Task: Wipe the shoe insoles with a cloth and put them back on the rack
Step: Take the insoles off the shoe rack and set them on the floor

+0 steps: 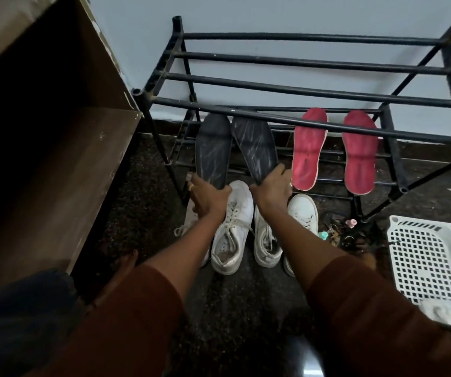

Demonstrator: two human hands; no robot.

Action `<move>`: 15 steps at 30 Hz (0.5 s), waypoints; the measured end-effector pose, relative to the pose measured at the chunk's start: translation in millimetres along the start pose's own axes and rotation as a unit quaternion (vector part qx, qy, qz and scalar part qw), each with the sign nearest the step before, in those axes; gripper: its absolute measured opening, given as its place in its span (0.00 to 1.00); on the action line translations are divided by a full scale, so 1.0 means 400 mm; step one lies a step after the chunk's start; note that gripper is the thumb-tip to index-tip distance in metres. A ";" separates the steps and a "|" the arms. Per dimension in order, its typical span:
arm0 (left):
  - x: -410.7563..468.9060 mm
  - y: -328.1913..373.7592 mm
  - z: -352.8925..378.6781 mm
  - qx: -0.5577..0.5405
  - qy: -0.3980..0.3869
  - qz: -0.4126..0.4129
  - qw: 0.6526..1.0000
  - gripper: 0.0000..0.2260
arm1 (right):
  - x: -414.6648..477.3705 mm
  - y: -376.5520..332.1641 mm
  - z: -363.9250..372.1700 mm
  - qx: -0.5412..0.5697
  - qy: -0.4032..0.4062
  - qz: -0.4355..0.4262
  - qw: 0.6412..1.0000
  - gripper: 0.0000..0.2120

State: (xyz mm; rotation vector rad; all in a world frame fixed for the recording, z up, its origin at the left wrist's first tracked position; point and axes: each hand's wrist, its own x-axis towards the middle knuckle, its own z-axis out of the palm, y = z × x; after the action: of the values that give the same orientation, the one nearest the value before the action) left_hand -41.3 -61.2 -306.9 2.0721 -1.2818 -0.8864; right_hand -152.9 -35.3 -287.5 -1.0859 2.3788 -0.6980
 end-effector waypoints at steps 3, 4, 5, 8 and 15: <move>-0.088 -0.047 -0.020 -0.030 0.010 -0.006 0.999 0.39 | -0.098 0.038 0.014 0.028 0.005 -0.026 0.999 0.38; -0.119 -0.062 -0.029 -0.046 0.016 -0.009 0.999 0.39 | -0.134 0.050 0.019 0.038 0.002 -0.029 0.999 0.38; -0.148 -0.081 -0.037 -0.058 0.023 -0.018 0.998 0.39 | -0.170 0.062 0.023 0.044 -0.003 -0.034 0.998 0.37; -0.226 -0.149 -0.056 -0.047 0.054 -0.053 0.996 0.41 | -0.279 0.106 0.041 0.035 -0.017 -0.047 0.998 0.36; -0.348 -0.330 -0.100 -0.053 0.094 -0.156 0.982 0.42 | -0.476 0.214 0.066 -0.016 -0.115 -0.058 0.992 0.37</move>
State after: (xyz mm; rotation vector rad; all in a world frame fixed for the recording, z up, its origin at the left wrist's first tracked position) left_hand 16.4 122.7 -343.4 2.2459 -0.8059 -0.8445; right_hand -71.9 154.8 -326.5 -1.2543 2.1519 -0.5411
